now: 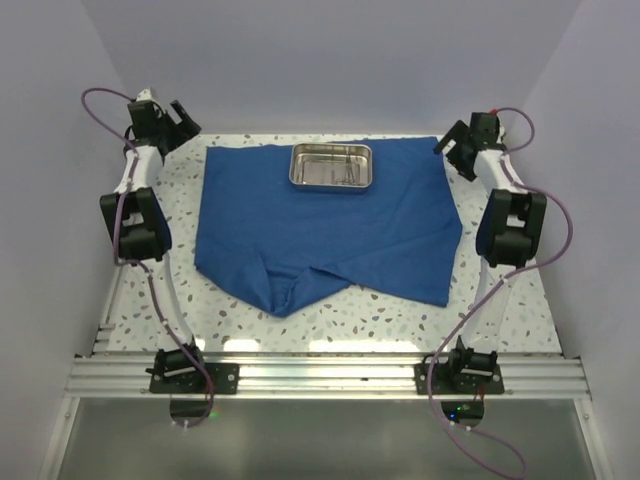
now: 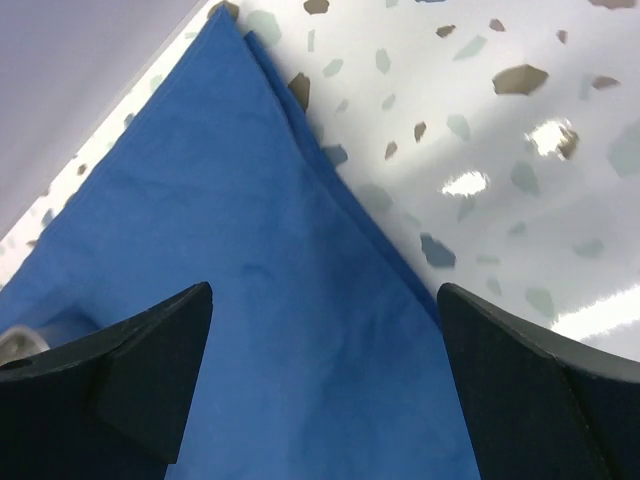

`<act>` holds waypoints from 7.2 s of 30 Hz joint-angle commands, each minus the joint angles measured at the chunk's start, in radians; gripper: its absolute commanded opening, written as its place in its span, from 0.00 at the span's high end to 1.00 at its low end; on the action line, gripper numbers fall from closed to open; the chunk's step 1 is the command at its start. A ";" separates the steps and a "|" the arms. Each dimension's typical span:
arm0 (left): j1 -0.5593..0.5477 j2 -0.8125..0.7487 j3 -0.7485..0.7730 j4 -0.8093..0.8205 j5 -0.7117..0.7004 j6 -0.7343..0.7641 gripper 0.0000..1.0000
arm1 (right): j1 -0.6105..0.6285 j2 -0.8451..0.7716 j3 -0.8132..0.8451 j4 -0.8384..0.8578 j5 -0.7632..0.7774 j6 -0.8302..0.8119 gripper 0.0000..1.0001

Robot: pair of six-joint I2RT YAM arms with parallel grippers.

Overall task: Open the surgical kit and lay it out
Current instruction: Smooth out the surgical kit at the center of the board.

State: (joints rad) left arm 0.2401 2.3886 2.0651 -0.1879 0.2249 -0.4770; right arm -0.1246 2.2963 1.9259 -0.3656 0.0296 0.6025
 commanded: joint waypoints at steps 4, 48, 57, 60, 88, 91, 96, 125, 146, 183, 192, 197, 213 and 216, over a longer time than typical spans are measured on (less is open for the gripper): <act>-0.051 -0.383 -0.263 -0.126 -0.007 0.121 0.00 | 0.014 -0.328 -0.223 0.005 -0.022 0.020 0.01; -0.705 -0.586 -0.721 -0.775 -0.550 -0.160 0.17 | 0.163 -1.226 -1.156 -0.351 -0.066 -0.006 0.01; -0.706 -0.606 -0.775 -0.769 -0.562 -0.180 0.89 | 0.161 -1.219 -1.176 -0.340 -0.074 -0.026 0.01; -0.706 -0.614 -0.784 -0.769 -0.570 -0.179 0.99 | 0.163 -1.210 -1.173 -0.331 -0.085 -0.026 0.01; -0.708 -1.361 -1.186 -1.128 -0.495 -0.406 0.00 | 0.171 -1.247 -1.144 -0.433 -0.036 -0.027 0.01; -0.708 -1.309 -1.104 -1.093 -0.530 -0.402 0.00 | 0.171 -1.244 -1.113 -0.513 -0.045 0.029 0.01; -0.708 -1.129 -0.915 -0.977 -0.504 -0.318 0.00 | 0.151 -1.218 -1.101 -0.613 0.116 0.076 0.01; -0.705 -1.065 -1.037 -0.693 -0.446 -0.178 0.00 | 0.094 -0.787 -1.087 -0.449 0.104 0.125 1.00; -0.694 -0.905 -0.896 -0.650 -0.378 -0.084 0.00 | -0.067 -1.089 -1.041 -0.926 0.277 0.280 0.28; -0.070 -0.203 -0.261 -0.203 0.048 0.118 0.00 | -0.047 -0.275 -0.258 -0.159 -0.214 0.089 0.06; -0.036 0.041 -0.054 -0.169 0.028 0.107 0.00 | -0.049 -0.143 -0.199 -0.124 -0.051 -0.001 0.06; -0.027 0.132 0.006 -0.157 0.024 0.078 0.05 | -0.049 -0.046 -0.128 -0.118 -0.033 -0.027 0.10; -0.064 0.225 0.081 -0.096 0.099 0.040 1.00 | -0.050 -0.017 -0.155 -0.088 0.058 -0.052 1.00; -0.062 0.242 0.130 -0.111 0.065 0.037 1.00 | -0.055 -0.046 -0.183 -0.098 0.165 -0.027 1.00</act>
State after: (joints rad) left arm 0.1902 2.5744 2.1452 -0.2764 0.3256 -0.4286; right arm -0.1726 2.2780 1.7824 -0.4568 0.0261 0.5762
